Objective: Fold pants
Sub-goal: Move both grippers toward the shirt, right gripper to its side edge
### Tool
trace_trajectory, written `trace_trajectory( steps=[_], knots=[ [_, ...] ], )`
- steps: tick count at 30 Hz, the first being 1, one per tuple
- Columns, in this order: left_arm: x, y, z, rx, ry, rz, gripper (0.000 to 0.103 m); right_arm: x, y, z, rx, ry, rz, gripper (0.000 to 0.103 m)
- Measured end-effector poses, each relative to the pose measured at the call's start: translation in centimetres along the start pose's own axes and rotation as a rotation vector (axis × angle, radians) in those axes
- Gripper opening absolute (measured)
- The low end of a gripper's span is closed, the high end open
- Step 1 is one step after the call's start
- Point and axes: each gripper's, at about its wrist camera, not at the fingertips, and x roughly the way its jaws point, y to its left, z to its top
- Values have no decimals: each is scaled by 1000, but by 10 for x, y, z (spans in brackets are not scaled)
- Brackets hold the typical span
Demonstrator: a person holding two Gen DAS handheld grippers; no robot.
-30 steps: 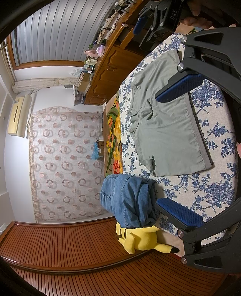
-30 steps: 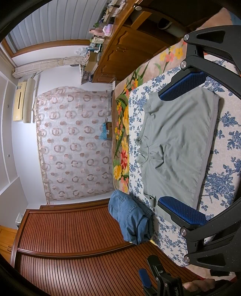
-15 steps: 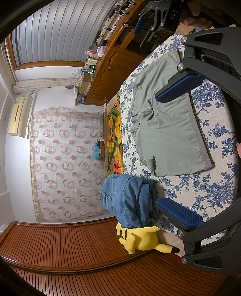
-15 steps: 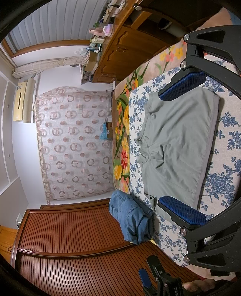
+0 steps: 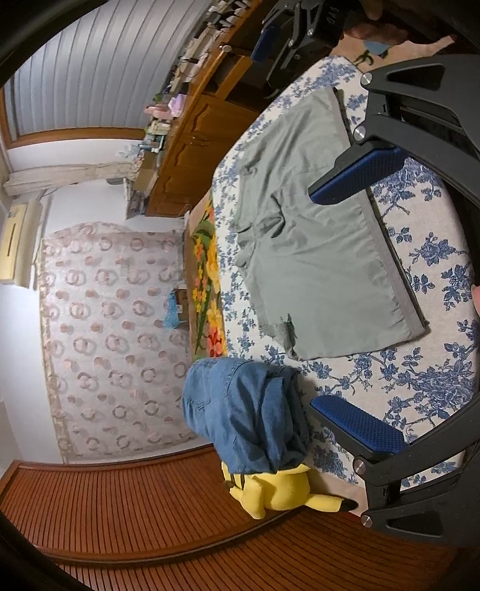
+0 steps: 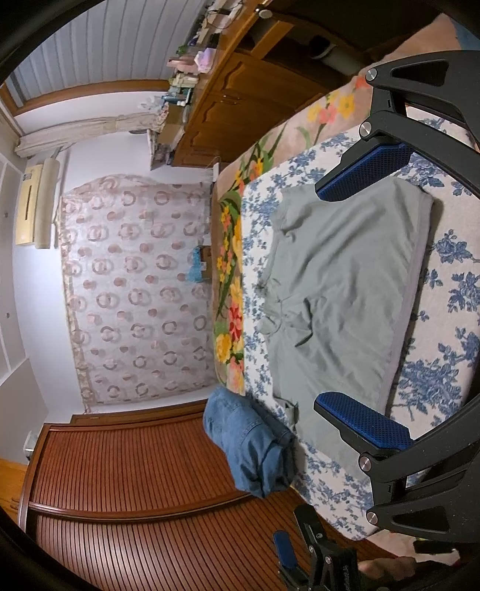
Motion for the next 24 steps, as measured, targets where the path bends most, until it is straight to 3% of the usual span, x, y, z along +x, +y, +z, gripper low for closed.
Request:
trace_trajectory(
  steps=[24],
  knots=[
    [72,-4,6,51,92,-60,103,45,-34,15,-54,102,-105,100]
  ],
)
